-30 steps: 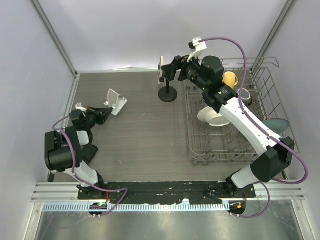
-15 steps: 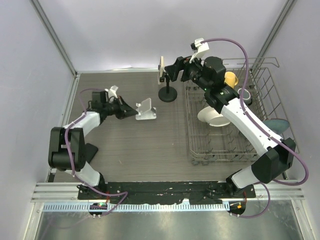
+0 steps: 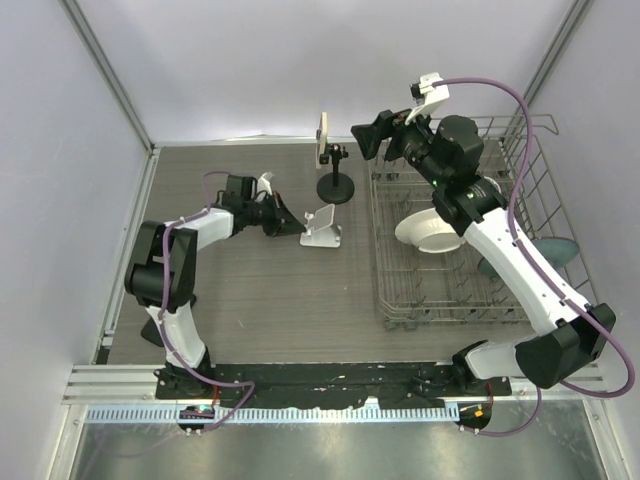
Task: Place the phone on the phone stand
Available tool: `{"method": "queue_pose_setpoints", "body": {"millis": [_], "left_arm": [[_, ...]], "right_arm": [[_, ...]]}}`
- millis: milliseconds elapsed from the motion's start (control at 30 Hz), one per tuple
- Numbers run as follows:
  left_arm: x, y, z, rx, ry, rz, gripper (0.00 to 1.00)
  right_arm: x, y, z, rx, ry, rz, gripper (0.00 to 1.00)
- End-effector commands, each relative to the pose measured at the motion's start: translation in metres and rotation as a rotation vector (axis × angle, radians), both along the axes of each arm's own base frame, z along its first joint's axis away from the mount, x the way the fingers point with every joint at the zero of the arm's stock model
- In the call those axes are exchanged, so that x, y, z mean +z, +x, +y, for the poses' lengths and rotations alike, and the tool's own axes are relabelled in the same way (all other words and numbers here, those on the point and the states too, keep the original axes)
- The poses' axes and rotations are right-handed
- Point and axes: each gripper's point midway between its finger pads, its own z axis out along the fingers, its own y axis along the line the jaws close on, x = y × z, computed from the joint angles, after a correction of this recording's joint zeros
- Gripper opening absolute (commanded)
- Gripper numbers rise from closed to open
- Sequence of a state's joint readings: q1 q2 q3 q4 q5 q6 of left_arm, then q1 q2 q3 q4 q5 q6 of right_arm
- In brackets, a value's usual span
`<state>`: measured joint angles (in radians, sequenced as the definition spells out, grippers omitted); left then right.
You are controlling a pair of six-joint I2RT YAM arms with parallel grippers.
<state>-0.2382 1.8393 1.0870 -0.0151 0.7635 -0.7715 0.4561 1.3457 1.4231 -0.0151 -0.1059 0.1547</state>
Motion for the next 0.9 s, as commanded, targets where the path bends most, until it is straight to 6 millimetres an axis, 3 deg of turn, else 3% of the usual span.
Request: {"method": "queue_pose_setpoints", "body": {"millis": [0, 500, 867], "left_arm": [[0.014, 0.019, -0.017, -0.017, -0.024, -0.054, 0.00], [-0.001, 0.034, -0.026, 0.076, 0.060, -0.007, 0.00], [-0.016, 0.031, -0.028, 0.145, 0.076, 0.065, 0.00]], "right_arm": [[0.013, -0.003, -0.003, 0.001, 0.005, -0.053, 0.79], [0.010, 0.002, -0.003, 0.007, 0.006, -0.052, 0.79], [0.010, 0.002, -0.002, 0.017, 0.010, -0.052, 0.79]]}}
